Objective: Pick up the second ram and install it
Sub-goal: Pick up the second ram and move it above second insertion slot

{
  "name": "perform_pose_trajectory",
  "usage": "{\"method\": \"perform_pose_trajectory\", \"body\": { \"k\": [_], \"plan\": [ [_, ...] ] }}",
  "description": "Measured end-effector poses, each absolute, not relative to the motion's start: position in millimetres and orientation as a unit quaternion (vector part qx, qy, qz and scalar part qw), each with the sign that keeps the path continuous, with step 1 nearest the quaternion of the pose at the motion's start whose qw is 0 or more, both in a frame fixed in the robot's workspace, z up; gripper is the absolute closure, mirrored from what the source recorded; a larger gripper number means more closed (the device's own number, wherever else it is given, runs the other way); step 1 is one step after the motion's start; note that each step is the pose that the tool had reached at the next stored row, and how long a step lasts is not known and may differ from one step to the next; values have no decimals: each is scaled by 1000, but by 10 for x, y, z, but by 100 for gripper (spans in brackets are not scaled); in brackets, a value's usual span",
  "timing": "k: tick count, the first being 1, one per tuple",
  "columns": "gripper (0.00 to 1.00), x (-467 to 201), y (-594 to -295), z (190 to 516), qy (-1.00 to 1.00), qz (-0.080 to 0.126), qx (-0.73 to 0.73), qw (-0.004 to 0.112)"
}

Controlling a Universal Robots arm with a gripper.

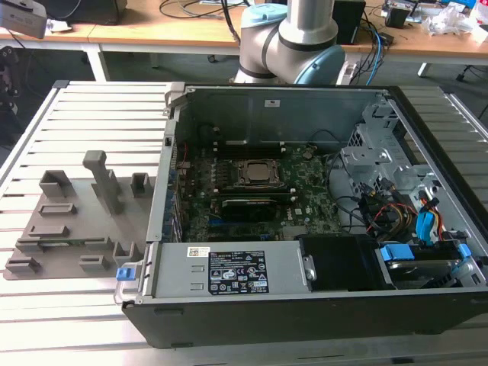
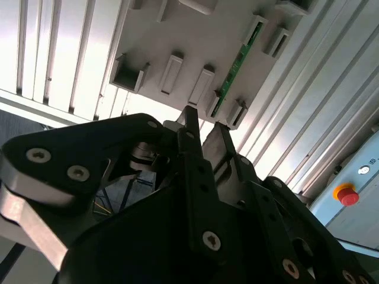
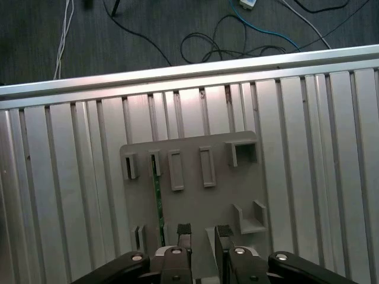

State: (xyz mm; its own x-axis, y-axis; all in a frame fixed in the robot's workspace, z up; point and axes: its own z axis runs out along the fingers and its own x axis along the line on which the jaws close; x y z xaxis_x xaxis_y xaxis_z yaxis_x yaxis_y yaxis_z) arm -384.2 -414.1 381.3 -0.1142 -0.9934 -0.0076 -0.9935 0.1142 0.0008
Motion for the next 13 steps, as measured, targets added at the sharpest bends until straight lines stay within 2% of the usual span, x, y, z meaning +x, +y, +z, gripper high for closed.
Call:
{"method": "perform_pose_trajectory", "body": {
  "k": [13],
  "plan": [
    [70, -3841, -4143, 3492, 746, 3, -666, 3]
  ]
}}
